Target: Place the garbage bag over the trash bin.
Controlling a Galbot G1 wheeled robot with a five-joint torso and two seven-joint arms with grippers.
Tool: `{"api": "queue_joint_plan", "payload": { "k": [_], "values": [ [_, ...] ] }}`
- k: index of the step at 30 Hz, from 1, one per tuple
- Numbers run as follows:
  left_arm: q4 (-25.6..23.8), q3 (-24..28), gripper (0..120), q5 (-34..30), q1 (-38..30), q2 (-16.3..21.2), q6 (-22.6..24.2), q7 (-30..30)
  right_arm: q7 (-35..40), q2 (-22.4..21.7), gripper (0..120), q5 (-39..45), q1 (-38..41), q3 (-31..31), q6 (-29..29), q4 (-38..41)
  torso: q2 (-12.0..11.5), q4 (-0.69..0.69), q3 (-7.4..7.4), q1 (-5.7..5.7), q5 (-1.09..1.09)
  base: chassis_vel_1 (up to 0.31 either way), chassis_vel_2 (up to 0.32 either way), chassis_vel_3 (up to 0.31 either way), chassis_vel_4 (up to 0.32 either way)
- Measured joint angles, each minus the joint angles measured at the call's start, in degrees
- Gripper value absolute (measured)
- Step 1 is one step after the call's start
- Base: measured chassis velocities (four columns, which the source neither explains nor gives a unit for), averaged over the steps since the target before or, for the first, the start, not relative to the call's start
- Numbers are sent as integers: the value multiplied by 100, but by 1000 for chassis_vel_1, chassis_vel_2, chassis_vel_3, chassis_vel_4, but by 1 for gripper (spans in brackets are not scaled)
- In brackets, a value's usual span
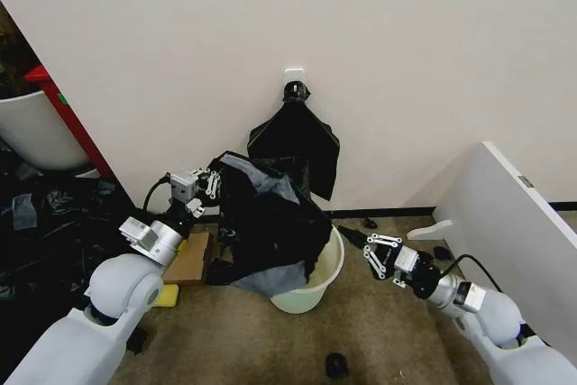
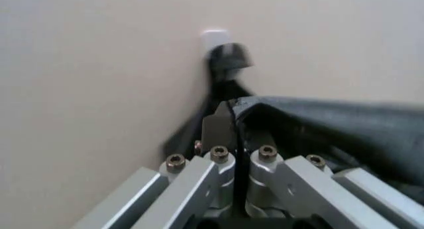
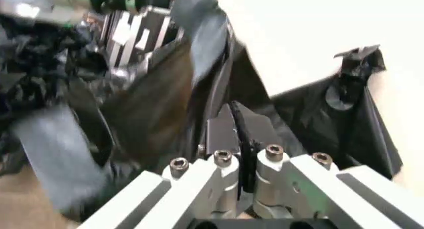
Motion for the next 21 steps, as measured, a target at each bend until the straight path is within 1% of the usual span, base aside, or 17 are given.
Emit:
{"api": "queue_joint_plan", "payload": {
  "k": [1, 3, 5, 6, 8, 9, 10, 11, 13, 14, 15, 16, 17, 18, 19, 21],
  "values": [
    [-42, 54, 0, -38, 25, -7, -69, 105, 103, 23, 0, 0, -16, -64, 45, 69, 0, 0, 0, 0, 0, 0, 0, 0, 0],
    [-51, 69, 0, -37, 29, -11, -92, 132, 133, 34, 0, 1, -22, -85, 65, 98, 0, 0, 0, 0, 0, 0, 0, 0, 0],
    [-62, 111, 0, 9, 30, -28, -155, 191, 204, 75, 7, -8, -32, -131, 146, 183, 0, 0, 0, 0, 0, 0, 0, 0, 0],
    [-62, 145, 0, 62, 26, -38, -191, 205, 239, 109, 17, -47, -37, -146, 234, 252, 0, 0, 0, 0, -1, 0, 0, 0, 0],
    [-67, 178, 0, 107, 26, -39, -213, 208, 287, 133, 18, -115, -45, -149, 313, 331, 0, 0, 0, 0, -1, 0, 0, 0, 0],
    [-91, 223, 0, 141, 36, -37, -223, 209, 462, 145, 23, -316, -79, -164, 398, 469, 0, 0, 0, 0, -1, 0, 0, 0, 0],
    [-91, 223, 0, 141, 36, -37, -223, 209, 462, 145, 23, -316, -79, -164, 398, 469, 0, 0, 0, 0, -1, 0, 0, 0, 0],
    [-117, 265, 0, 168, 58, -36, -223, 210, 788, 150, 29, -721, -132, -209, 473, 620, 0, -1, 0, 0, -1, 0, 0, 0, 0],
    [-144, 328, 0, 181, 84, -75, -194, 218, 1621, 189, 39, -1856, -222, -392, 581, 778, 0, 0, 0, 0, -1, 0, 0, 0, 0],
    [-144, 328, 0, 181, 84, -75, -194, 218, 1621, 189, 39, -1856, -222, -392, 581, 778, 0, 0, 0, 0, -1, 0, 0, 0, 0],
    [-147, 347, 0, 176, 85, -99, -175, 218, 1835, 224, 43, -2233, -226, -455, 609, 782, 0, -1, 0, 0, -1, 0, 0, 0, 0],
    [-155, 374, 0, 146, 86, -134, -139, 218, 2219, 303, 50, -2908, -177, -523, 659, 748, 0, -1, 0, 0, 0, 0, 0, 0, 0],
    [-162, 380, 0, 124, 86, -145, -123, 217, 2333, 338, 53, -3173, -133, -533, 687, 712, 0, -1, 0, 0, -1, 0, 0, 0, 0],
    [-190, 394, 0, 52, 87, -162, -78, 209, 2520, 414, 58, -3714, -19, -547, 759, 606, 0, 0, 0, 0, -1, 0, 0, 0, 0],
    [-190, 394, 0, 52, 87, -162, -78, 209, 2520, 414, 58, -3714, -19, -547, 759, 606, 0, 0, 0, 0, -1, 0, 0, 0, 0],
    [-218, 406, 0, -36, 82, -169, -26, 189, 2680, 482, 67, -4191, 128, -593, 812, 493, 0, 0, 0, 0, 0, 0, 0, 0, 0]
  ]
}}
